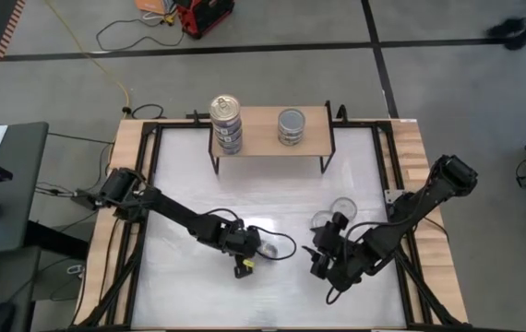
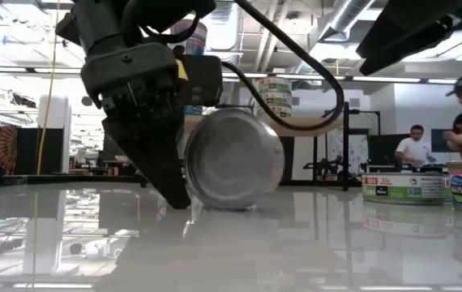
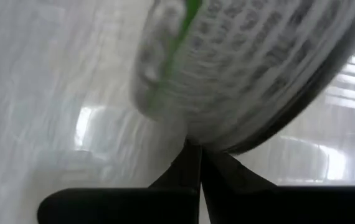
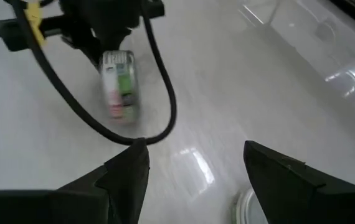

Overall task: Stack canned seafood by type on shelf
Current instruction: Stack the green tuna can on top of the other green tuna cans on the shelf

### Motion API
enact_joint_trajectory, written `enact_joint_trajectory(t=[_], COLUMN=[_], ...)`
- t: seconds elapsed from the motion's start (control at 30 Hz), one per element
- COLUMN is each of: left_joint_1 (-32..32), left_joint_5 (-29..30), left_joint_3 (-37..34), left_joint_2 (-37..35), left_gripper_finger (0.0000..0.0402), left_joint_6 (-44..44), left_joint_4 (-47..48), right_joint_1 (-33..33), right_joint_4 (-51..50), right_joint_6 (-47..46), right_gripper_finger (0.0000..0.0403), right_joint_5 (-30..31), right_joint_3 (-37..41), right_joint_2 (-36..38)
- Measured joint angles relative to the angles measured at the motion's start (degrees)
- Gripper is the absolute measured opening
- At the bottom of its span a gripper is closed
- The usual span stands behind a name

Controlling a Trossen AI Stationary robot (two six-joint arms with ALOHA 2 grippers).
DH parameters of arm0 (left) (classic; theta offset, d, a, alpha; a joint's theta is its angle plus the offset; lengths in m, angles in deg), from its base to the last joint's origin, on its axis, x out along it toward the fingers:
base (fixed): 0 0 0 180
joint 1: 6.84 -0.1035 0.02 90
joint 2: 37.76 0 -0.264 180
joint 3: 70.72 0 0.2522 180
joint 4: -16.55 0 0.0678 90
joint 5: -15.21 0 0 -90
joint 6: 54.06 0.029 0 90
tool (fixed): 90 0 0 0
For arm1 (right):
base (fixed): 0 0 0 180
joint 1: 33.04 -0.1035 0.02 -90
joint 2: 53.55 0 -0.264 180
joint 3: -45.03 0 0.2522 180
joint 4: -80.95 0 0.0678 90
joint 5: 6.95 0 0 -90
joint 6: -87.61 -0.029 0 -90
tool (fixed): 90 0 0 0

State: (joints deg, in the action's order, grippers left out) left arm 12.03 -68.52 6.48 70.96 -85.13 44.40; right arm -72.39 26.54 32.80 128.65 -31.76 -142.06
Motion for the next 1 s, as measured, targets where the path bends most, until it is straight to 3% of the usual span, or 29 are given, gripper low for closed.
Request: enact_joint_trajectory(t=[0.17, 0.37, 0.53, 0.7, 0.87, 1.0], left_joint_1=[0.1, 0.1, 0.4, 0.5, -1.2, -4.4], left_joint_5=[2.0, 8.6, 12.1, 11.8, 13.0, 10.1], left_joint_3=[-0.1, -0.2, -0.2, -0.1, 0.4, 2.7], left_joint_2=[-1.8, -8.8, -12.3, -11.3, -8.1, -4.4], left_gripper_finger=[0.0, 0.0, 0.0014, 0.0092, 0.0198, 0.0271], left_joint_6=[1.5, 3.6, 4.8, 10.7, 11.8, 12.4], left_joint_4=[1.9, 6.1, 1.4, -11.6, -16.7, -20.5], right_joint_1=[-0.1, -1.8, -3.6, -3.9, -5.0, -5.8], right_joint_4=[-1.8, -5.6, -7.3, -10.0, -14.7, -15.7], right_joint_6=[-2.2, -2.3, -2.2, -4.6, -9.4, -10.1], right_gripper_finger=[0.0286, 0.0286, 0.0286, 0.0286, 0.0286, 0.0286], right_joint_5=[0.6, 1.6, 2.6, 2.6, 2.6, 3.2], right_joint_3=[0.0, -2.0, -2.6, -2.7, -2.7, -2.7], right_joint_2=[0.3, 0.5, 0.5, 0.5, 0.5, 0.5])
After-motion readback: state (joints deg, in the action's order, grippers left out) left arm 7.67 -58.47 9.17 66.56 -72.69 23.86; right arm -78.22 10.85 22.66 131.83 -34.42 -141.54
